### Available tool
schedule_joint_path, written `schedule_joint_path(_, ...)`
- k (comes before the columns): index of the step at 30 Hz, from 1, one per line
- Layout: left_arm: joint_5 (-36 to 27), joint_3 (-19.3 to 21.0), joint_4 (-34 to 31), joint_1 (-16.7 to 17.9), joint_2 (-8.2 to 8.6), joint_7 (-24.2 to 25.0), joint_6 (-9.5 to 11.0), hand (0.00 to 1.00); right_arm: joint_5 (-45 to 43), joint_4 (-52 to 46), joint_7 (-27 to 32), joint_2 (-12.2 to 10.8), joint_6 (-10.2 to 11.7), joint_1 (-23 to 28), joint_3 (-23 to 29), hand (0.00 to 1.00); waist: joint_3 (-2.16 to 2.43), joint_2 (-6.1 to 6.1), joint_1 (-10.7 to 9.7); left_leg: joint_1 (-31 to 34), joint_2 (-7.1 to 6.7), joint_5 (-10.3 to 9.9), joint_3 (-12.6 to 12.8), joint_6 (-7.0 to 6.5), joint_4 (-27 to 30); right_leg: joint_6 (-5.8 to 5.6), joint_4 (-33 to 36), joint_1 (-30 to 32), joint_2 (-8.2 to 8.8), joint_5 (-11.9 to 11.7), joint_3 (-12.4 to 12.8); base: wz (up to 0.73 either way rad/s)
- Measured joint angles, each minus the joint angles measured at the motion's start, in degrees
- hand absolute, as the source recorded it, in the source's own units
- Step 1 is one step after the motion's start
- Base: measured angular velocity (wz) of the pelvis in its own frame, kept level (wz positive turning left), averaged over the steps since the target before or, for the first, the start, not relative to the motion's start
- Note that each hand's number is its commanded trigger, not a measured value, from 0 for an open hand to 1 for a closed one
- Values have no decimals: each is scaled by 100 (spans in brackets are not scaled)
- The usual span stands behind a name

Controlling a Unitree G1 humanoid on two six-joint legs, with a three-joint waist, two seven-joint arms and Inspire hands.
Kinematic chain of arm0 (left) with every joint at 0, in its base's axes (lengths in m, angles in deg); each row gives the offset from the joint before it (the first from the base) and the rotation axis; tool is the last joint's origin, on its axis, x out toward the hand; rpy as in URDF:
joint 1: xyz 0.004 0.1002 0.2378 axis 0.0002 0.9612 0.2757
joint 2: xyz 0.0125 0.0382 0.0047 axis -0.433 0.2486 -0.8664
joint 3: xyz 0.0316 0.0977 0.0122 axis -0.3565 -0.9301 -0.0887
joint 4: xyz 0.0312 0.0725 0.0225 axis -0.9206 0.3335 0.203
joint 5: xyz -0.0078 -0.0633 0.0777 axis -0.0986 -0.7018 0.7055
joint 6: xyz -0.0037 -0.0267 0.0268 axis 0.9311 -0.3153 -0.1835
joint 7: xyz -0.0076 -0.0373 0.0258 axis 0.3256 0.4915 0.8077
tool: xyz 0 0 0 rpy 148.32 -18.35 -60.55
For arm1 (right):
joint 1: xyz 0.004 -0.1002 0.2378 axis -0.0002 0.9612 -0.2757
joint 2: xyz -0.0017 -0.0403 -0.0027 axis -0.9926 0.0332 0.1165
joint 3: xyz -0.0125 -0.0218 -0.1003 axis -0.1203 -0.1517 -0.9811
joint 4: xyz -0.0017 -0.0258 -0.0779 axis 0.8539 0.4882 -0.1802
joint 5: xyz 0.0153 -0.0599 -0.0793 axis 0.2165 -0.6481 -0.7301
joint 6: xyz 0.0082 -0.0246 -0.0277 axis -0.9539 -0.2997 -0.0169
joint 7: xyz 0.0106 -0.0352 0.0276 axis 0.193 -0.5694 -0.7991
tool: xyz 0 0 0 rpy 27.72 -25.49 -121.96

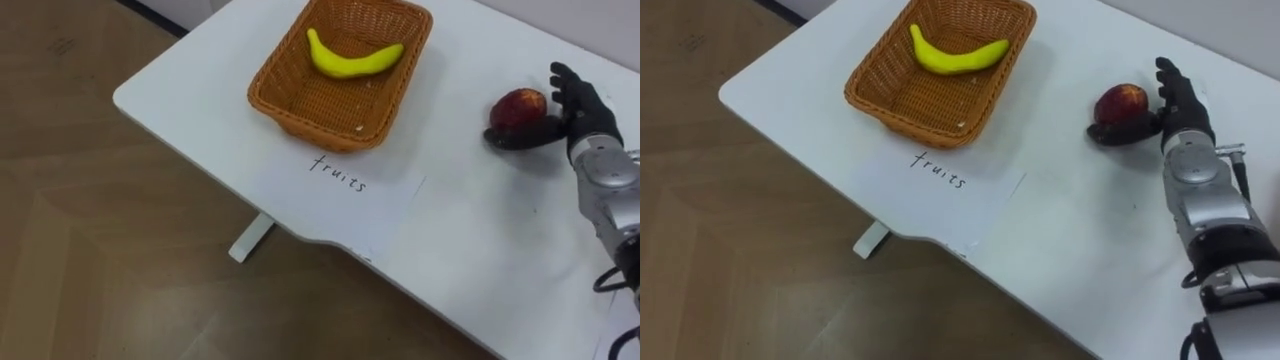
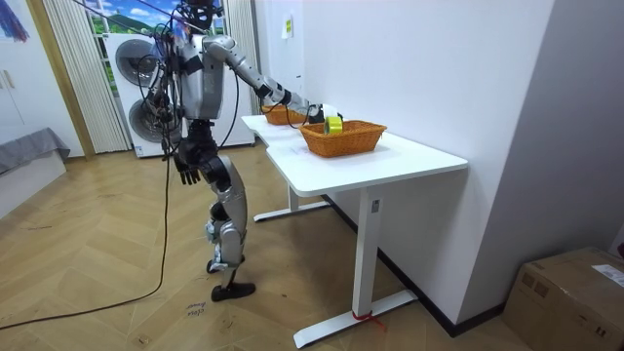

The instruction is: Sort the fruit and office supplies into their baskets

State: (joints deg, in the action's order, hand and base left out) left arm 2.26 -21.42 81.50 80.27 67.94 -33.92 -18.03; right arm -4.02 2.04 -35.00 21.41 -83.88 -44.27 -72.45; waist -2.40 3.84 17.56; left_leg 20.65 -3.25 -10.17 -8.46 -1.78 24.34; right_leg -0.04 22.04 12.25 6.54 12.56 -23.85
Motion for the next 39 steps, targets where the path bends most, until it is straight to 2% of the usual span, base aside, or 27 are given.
schedule_joint_path(6, -3, -32, 128, -32, -18, -31, 0, 0, -186, 4, -67, 37, -7, -46, -73, 0, -11, 2, 20, 103, 24, -4, 37, 3, 108, 30, 64, 90, -5, 12, -7, -2)
schedule_joint_path(7, -3, -73, 149, -32, -33, -40, 0, 0, -214, 29, -99, 39, -8, -63, -114, 34, -12, 1, 29, 102, 29, -6, 43, 5, 117, 40, 63, 89, -5, 16, -8, -5)
schedule_joint_path(9, -3, -107, 171, -39, -35, -44, 0, 0, -252, 83, -140, 40, -8, -102, -134, 75, -20, 0, 42, 102, 38, -5, 52, 10, 125, 55, 58, 90, 23, 26, -8, -2)
schedule_joint_path(10, -3, -108, 171, -40, -36, -44, 0, 0, -267, 108, -146, 43, -8, -133, -176, 92, -31, 7, 46, 99, 40, -6, 56, 16, 127, 70, 55, 95, 31, 43, -8, 0)
schedule_joint_path(11, -3, -108, 171, -42, -40, -44, 0, 0, -279, 113, -147, 44, -8, -142, -189, 100, -33, 10, 48, 100, 43, -5, 58, 20, 127, 74, 57, 97, 33, 48, -8, 0)
schedule_joint_path(19, -4, -114, 170, -148, -99, -46, 0, 0, -460, 141, 8, 304, -6, -294, -274, 100, -32, 39, 57, 150, 67, 3, 72, 50, 103, 102, 62, 164, 7, 63, -10, 0)
schedule_joint_path(24, -2, -113, 160, -199, -181, -46, 1, 0, -456, 141, 38, 318, -10, -328, -274, 100, -28, 47, 74, 150, 77, -3, 72, 59, 78, 103, 54, 160, -36, 63, -10, 0)
schedule_joint_path(35, -1, -143, 322, -191, -197, -41, 91, 0, -419, 174, -247, 300, -70, -299, -501, 100, -31, 45, 147, -133, 117, -27, 63, 90, -28, 100, -149, -168, -84, 47, -18, 0)
schedule_joint_path(39, 3, -141, 338, -186, -197, -39, 100, 0, -433, 153, -396, 310, -86, -300, -504, 100, -8, 85, 147, -144, 120, -21, 76, 98, -62, 115, -145, -165, -64, 62, -45, 0)
